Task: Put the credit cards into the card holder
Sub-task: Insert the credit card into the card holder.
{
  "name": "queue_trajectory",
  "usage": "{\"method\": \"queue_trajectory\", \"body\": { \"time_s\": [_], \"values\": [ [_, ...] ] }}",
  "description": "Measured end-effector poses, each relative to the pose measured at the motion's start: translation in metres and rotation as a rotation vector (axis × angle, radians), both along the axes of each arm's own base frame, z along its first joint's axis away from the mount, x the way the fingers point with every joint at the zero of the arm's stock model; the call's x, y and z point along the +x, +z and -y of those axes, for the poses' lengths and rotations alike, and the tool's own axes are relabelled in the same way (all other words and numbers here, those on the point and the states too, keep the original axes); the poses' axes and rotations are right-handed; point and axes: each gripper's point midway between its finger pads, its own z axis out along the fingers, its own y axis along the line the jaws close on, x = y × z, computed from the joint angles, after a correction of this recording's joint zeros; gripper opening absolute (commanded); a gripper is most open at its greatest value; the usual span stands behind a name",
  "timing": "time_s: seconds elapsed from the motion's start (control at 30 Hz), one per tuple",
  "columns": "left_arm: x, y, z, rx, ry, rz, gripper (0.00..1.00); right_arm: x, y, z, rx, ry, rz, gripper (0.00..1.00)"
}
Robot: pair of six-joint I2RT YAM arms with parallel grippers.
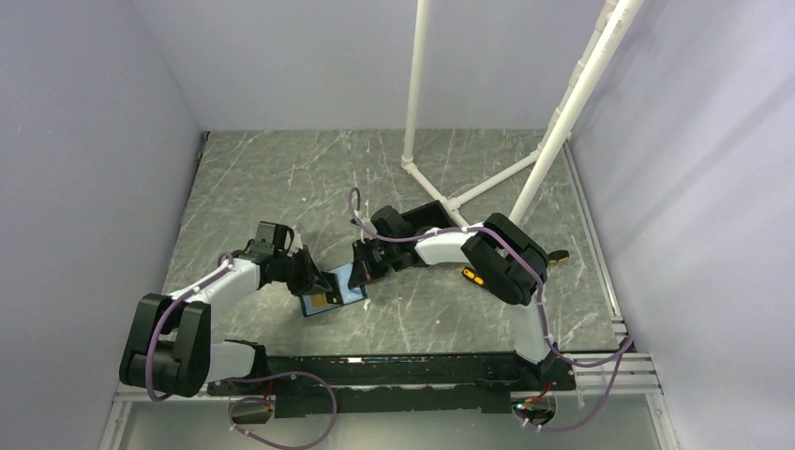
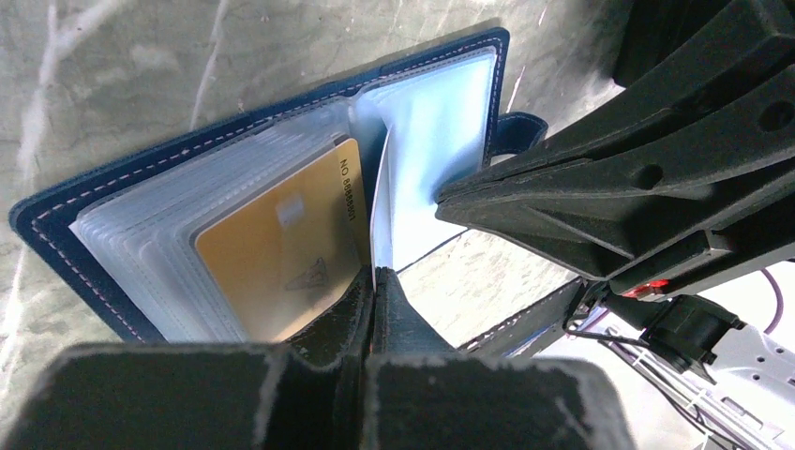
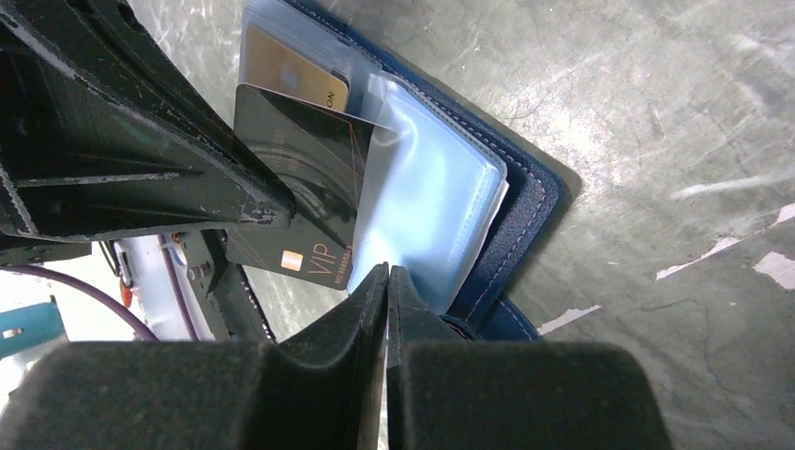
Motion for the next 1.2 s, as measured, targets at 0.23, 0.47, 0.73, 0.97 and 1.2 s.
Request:
{"method": "queue_trajectory", "body": {
  "time_s": [0.23,0.47,0.73,0.97,1.2],
  "values": [
    [0.001,-0.001,-0.002,0.020,-0.029,0.040,0.00,0.000,0.000,0.000,0.004,0.005,-0.007,0.05],
    [0.005,-0.002,-0.005,0.051,-0.047,0.061,0.00,0.000,-0.001,0.000,0.006,0.007,-0.011,0.05],
    [0.008,-0.003,-0.005,0.062,-0.070,0.054,0.00,0.000,-0.001,0.000,0.008,0.010,-0.011,0.05],
    [0.010,-0.005,-0.003,0.046,-0.076,0.055,0.00,-0.001,-0.001,-0.001,0.014,0.020,-0.022,0.04],
    [0.012,-0.005,0.003,0.010,-0.078,0.073,0.00,0.000,-0.001,-0.002,0.018,0.024,-0.027,0.04]
  ]
}}
